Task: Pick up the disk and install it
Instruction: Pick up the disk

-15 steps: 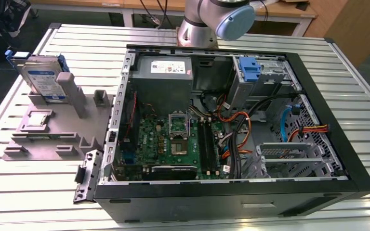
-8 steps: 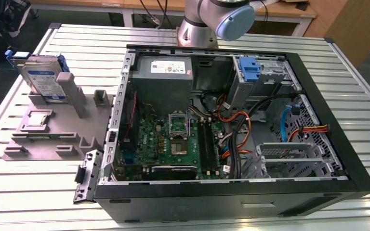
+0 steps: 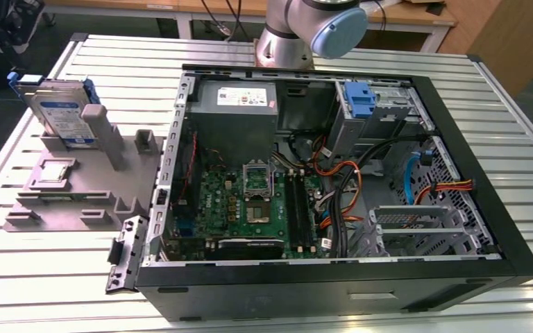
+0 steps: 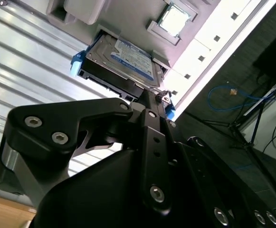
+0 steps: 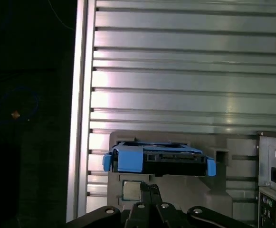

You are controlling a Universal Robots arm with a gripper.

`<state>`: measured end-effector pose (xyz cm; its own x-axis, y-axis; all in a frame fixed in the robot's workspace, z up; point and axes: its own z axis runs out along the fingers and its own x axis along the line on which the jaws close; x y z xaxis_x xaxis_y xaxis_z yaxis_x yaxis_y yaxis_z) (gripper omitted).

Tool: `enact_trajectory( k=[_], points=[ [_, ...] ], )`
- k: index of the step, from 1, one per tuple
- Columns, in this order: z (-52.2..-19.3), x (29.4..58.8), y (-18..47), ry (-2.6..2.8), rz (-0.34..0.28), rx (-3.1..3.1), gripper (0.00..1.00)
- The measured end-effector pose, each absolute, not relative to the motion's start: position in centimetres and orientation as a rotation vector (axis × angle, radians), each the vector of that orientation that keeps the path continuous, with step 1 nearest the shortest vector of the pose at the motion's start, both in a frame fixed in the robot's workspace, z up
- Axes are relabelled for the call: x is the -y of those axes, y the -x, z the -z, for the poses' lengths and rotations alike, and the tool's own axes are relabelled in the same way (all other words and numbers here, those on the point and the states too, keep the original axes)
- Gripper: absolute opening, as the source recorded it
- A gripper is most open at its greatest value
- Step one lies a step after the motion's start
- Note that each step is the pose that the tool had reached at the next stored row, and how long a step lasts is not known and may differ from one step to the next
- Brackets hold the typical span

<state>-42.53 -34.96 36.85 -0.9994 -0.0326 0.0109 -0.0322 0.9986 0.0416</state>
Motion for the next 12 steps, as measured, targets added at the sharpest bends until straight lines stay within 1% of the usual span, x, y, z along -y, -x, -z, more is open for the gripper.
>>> enact_trajectory(
  k=[4,12],
  points=[
    [-36.85,34.96,42.53,-0.134,0.064,3.125,0.10],
    [-36.85,34.96,42.53,-0.139,0.064,3.125,0.10]
  ],
)
